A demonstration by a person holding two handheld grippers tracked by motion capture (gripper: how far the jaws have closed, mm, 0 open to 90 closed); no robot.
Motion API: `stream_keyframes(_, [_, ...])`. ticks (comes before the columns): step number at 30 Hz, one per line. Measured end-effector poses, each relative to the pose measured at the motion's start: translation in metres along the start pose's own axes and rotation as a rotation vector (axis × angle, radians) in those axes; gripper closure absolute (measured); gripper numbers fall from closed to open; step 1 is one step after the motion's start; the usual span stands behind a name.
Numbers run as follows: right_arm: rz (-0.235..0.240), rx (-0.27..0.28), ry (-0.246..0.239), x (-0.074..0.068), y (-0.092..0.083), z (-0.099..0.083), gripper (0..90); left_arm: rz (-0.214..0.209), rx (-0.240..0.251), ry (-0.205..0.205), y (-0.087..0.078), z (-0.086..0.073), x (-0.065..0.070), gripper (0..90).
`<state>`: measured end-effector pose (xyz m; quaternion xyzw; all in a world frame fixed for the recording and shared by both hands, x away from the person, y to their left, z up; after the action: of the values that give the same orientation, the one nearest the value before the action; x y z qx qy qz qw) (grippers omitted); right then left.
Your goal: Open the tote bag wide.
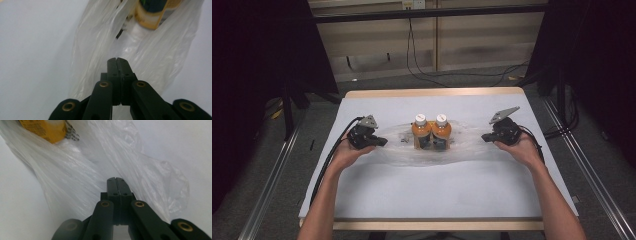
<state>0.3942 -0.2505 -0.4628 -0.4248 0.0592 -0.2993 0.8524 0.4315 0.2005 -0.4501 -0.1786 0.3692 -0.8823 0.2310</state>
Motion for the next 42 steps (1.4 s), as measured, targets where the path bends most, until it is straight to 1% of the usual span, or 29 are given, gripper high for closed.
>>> stream_keyframes(1, [-0.003, 0.012, 0.001, 0.0, -0.001, 0.001, 90.0, -0.014, 0.015, 0.0, -0.003, 0.002, 0.0, 90.0])
stream_keyframes(2, [-0.003, 0.012, 0.001, 0.0, -0.001, 0.001, 90.0, -0.014, 0.015, 0.0, -0.003, 0.002, 0.0, 90.0])
stream_keyframes(3, [0.003, 0.039, 0.004, -0.001, -0.004, 0.003, 90.0, -0.045, 0.064, -0.015, -0.007, 0.004, 0.002, 90.0])
stream_keyframes(4, [0.005, 0.049, -0.002, 0.0, -0.005, 0.004, 90.0, -0.054, 0.078, -0.021, -0.009, 0.005, 0.003, 90.0])
stream_keyframes(7, [0.018, 0.096, 0.009, -0.002, -0.007, 0.009, 90.0, -0.069, 0.124, -0.028, -0.011, 0.009, 0.007, 90.0])
stream_keyframes(9, [0.04, 0.125, 0.013, -0.003, -0.007, 0.013, 90.0, -0.082, 0.147, -0.021, -0.011, 0.012, 0.012, 90.0])
stream_keyframes(10, [0.048, 0.14, 0.015, -0.003, -0.006, 0.015, 90.0, -0.088, 0.154, -0.011, -0.01, 0.014, 0.014, 90.0])
stream_keyframes(11, [0.055, 0.153, 0.019, -0.004, -0.006, 0.017, 90.0, -0.087, 0.162, -0.015, -0.01, 0.016, 0.018, 90.0])
stream_keyframes(12, [0.063, 0.165, 0.022, -0.004, -0.005, 0.019, 90.0, -0.098, 0.173, -0.006, -0.009, 0.018, 0.021, 90.0])
stream_keyframes(13, [0.072, 0.174, 0.02, -0.005, -0.003, 0.021, 90.0, -0.106, 0.191, -0.008, -0.008, 0.02, 0.025, 90.0])
stream_keyframes(15, [0.088, 0.184, 0.008, -0.01, -0.001, 0.028, 90.0, -0.108, 0.189, 0.021, -0.007, 0.024, 0.034, 90.0])
stream_keyframes(17, [0.099, 0.192, -0.006, -0.015, 0.001, 0.036, 90.0, -0.115, 0.192, 0.03, -0.005, 0.027, 0.043, 90.0])
stream_keyframes(19, [0.11, 0.2, -0.017, -0.02, 0.002, 0.042, 90.0, -0.136, 0.185, 0.054, -0.003, 0.03, 0.05, 90.0])
stream_keyframes(20, [0.121, 0.203, -0.022, -0.023, 0.003, 0.046, 90.0, -0.133, 0.18, 0.056, -0.001, 0.032, 0.055, 90.0])
stream_keyframes(22, [0.126, 0.203, -0.031, -0.029, 0.005, 0.052, 90.0, -0.121, 0.174, 0.065, 0.002, 0.033, 0.059, 90.0])
stream_keyframes(23, [0.138, 0.213, -0.028, -0.03, 0.006, 0.053, 90.0, -0.134, 0.175, 0.058, 0.003, 0.035, 0.062, 90.0])
stream_keyframes(25, [0.151, 0.222, -0.024, -0.033, 0.009, 0.055, 90.0, -0.137, 0.17, 0.067, 0.005, 0.036, 0.066, 90.0])
stream_keyframes(27, [0.154, 0.208, -0.032, -0.036, 0.013, 0.057, 90.0, -0.157, 0.168, 0.071, 0.009, 0.037, 0.071, 90.0])
stream_keyframes(28, [0.154, 0.208, -0.032, -0.036, 0.013, 0.057, 90.0, -0.157, 0.168, 0.071, 0.009, 0.037, 0.071, 90.0])
stream_keyframes(29, [0.151, 0.191, -0.041, -0.039, 0.017, 0.059, 90.0, -0.154, 0.157, 0.075, 0.014, 0.038, 0.076, 90.0])
stream_keyframes(31, [0.147, 0.182, -0.041, -0.041, 0.019, 0.061, 90.0, -0.157, 0.158, 0.084, 0.02, 0.04, 0.083, 90.0])
stream_keyframes(34, [0.145, 0.173, -0.037, -0.041, 0.024, 0.065, 90.0, -0.156, 0.149, 0.109, 0.03, 0.046, 0.093, 90.0])
stream_keyframes(35, [0.138, 0.159, -0.038, -0.04, 0.026, 0.067, 90.0, -0.153, 0.148, 0.107, 0.034, 0.048, 0.097, 90.0])
stream_keyframes(37, [0.139, 0.164, -0.025, -0.037, 0.032, 0.069, 90.0, -0.16, 0.143, 0.125, 0.041, 0.051, 0.103, 90.0])
stream_keyframes(38, [0.141, 0.161, -0.023, -0.035, 0.035, 0.07, 90.0, -0.153, 0.136, 0.123, 0.044, 0.052, 0.106, 90.0])
stream_keyframes(39, [0.14, 0.149, -0.021, -0.034, 0.038, 0.07, 90.0, -0.153, 0.125, 0.13, 0.048, 0.053, 0.107, 90.0])
stream_keyframes(40, [0.14, 0.149, -0.021, -0.034, 0.038, 0.07, 90.0, -0.153, 0.125, 0.13, 0.048, 0.053, 0.107, 90.0])
stream_keyframes(41, [0.149, 0.141, -0.019, -0.033, 0.045, 0.07, 90.0, -0.149, 0.119, 0.135, 0.055, 0.054, 0.111, 90.0])
stream_keyframes(42, [0.15, 0.141, -0.018, -0.033, 0.047, 0.07, 90.0, -0.15, 0.113, 0.134, 0.058, 0.055, 0.112, 90.0])
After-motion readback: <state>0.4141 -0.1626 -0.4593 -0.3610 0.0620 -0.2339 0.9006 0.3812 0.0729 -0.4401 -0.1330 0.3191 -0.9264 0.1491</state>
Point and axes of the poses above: each handheld gripper's, and its own axes: y roughly forward along the jaws, z roughly out of its top, x roughly to its right, the point moved 2 cm from there along y, roughly forward along the jaws, and after that the axes turned 11 degrees about -y, right-handed, at the moved point
